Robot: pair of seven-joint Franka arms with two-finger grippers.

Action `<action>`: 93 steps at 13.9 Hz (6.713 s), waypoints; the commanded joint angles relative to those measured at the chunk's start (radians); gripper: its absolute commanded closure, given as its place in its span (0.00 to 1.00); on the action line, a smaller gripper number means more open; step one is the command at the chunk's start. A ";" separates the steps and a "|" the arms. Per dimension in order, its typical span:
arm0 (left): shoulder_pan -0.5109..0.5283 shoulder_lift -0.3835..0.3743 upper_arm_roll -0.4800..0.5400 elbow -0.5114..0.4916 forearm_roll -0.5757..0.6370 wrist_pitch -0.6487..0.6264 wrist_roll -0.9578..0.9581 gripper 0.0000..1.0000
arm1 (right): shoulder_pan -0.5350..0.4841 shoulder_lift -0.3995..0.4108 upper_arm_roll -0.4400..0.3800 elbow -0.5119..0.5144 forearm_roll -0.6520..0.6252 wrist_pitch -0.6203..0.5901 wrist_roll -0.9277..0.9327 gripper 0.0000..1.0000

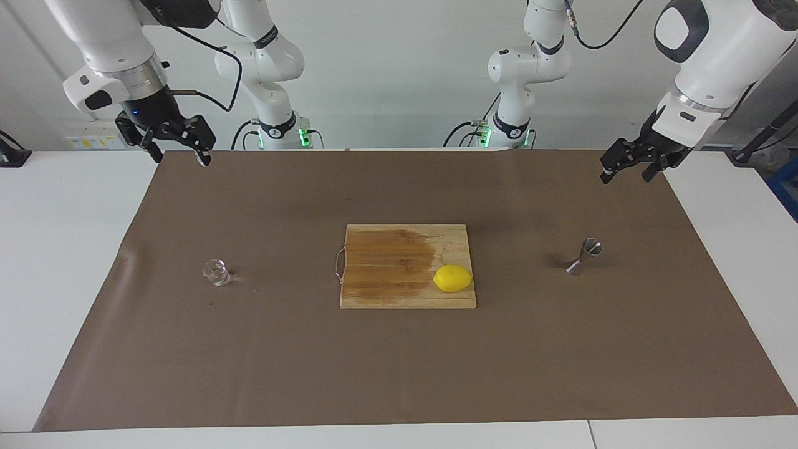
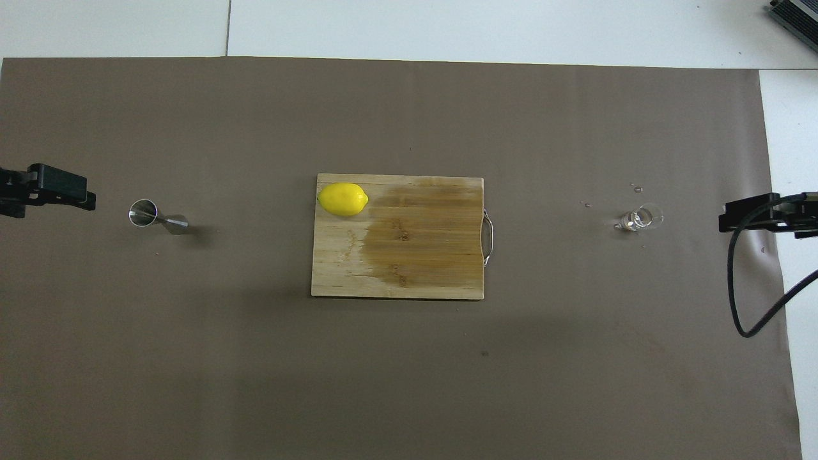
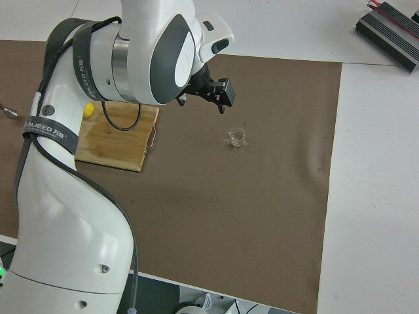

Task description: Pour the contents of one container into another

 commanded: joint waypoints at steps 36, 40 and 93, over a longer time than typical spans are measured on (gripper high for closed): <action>0.377 0.387 0.003 -0.122 -1.068 -0.296 -0.983 0.00 | 0.003 -0.024 -0.012 -0.022 0.024 0.001 -0.016 0.00; 0.377 0.389 0.003 -0.151 -1.112 -0.288 -0.987 0.00 | 0.003 -0.024 -0.012 -0.022 0.024 0.001 -0.016 0.00; 0.582 0.711 -0.177 -0.109 -1.054 -0.212 -0.741 0.00 | 0.003 -0.024 -0.012 -0.022 0.024 0.001 -0.016 0.00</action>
